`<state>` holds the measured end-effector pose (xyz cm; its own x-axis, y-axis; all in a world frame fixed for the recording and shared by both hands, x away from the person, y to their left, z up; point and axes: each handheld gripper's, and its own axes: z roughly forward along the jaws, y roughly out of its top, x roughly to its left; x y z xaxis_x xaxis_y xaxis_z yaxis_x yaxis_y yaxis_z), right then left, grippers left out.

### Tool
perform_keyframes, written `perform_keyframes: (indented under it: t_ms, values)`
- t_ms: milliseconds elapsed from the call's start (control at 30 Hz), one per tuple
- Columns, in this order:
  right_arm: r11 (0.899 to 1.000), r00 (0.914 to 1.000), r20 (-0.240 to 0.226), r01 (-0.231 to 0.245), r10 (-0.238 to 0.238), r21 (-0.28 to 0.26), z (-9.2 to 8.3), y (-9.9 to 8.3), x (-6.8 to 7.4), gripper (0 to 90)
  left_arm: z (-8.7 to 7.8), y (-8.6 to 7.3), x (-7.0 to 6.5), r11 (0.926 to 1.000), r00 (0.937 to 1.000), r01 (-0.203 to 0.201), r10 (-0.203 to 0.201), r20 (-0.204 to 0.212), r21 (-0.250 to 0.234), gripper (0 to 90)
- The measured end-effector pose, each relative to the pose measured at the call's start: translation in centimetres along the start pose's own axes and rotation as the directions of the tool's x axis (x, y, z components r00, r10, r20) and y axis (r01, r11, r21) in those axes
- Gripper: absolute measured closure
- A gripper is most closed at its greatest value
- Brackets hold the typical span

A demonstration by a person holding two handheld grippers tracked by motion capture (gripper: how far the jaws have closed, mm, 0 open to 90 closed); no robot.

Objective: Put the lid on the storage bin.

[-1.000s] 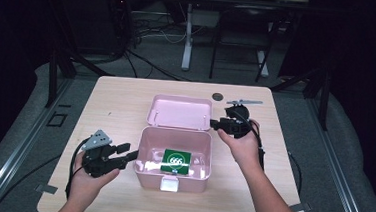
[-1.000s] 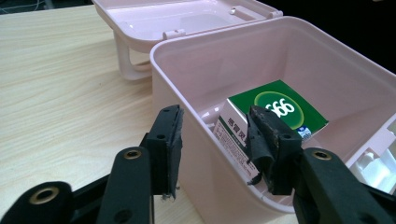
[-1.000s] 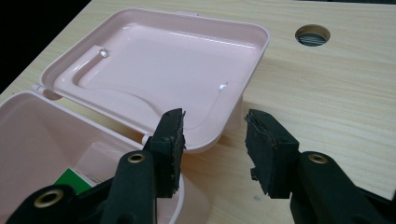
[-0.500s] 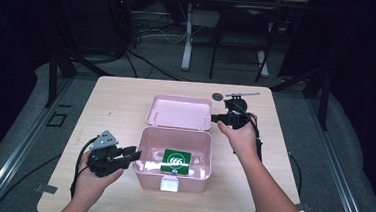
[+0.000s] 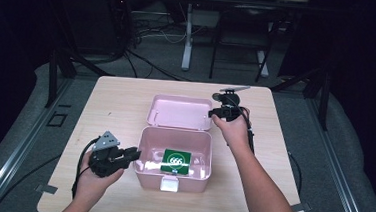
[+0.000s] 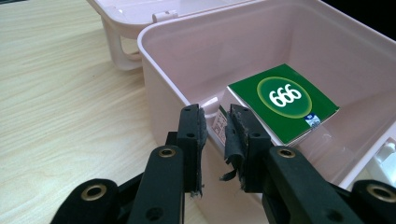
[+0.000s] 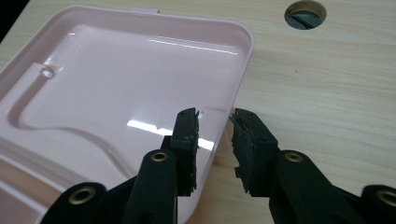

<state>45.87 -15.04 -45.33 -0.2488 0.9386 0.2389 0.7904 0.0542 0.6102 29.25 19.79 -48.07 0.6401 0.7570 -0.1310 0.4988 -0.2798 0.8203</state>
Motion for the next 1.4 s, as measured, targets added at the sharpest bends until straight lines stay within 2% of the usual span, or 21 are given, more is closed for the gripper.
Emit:
perform_keyframes:
  t_ms: [333, 567, 733, 967, 1233, 1400]
  values:
    - [0.999, 0.9994, 0.025, -0.025, 0.025, 0.02, 1.1, 1.5, 0.1, 71.3, 0.0, -0.1, 0.0, 0.9999, 1.0, 0.007, -0.007, 0.002, -0.009, 75.1]
    - [0.998, 0.9972, 0.061, -0.046, 0.043, 0.044, 2.2, 2.4, -0.2, 71.5, 0.1, -0.1, 0.0, 0.9999, 1.0, 0.008, -0.008, 0.001, -0.01, 74.9]
    - [0.994, 0.9947, 0.058, -0.088, 0.085, 0.058, 3.3, 2.6, -0.8, 72.0, 0.1, -0.1, 0.0, 0.9999, 1.0, 0.008, -0.008, 0.002, -0.011, 74.9]
    - [0.99, 0.9912, 0.073, -0.116, 0.11, 0.084, 4.5, 2.7, -1.1, 75.4, 0.0, -0.1, 0.1, 0.9999, 1.0, 0.008, -0.008, 0.005, -0.01, 74.8]
    - [0.985, 0.9897, 0.06, -0.135, 0.13, 0.105, 5.1, 2.7, -1.2, 76.9, 0.1, -0.1, 0.1, 0.9999, 0.9999, 0.009, -0.009, 0.006, -0.01, 74.8]
    - [0.982, 0.9879, 0.052, -0.151, 0.146, 0.111, 5.1, 2.9, -1.3, 80.7, 0.1, -0.1, 0.1, 0.9999, 0.9999, 0.01, -0.01, 0.006, -0.011, 74.8]
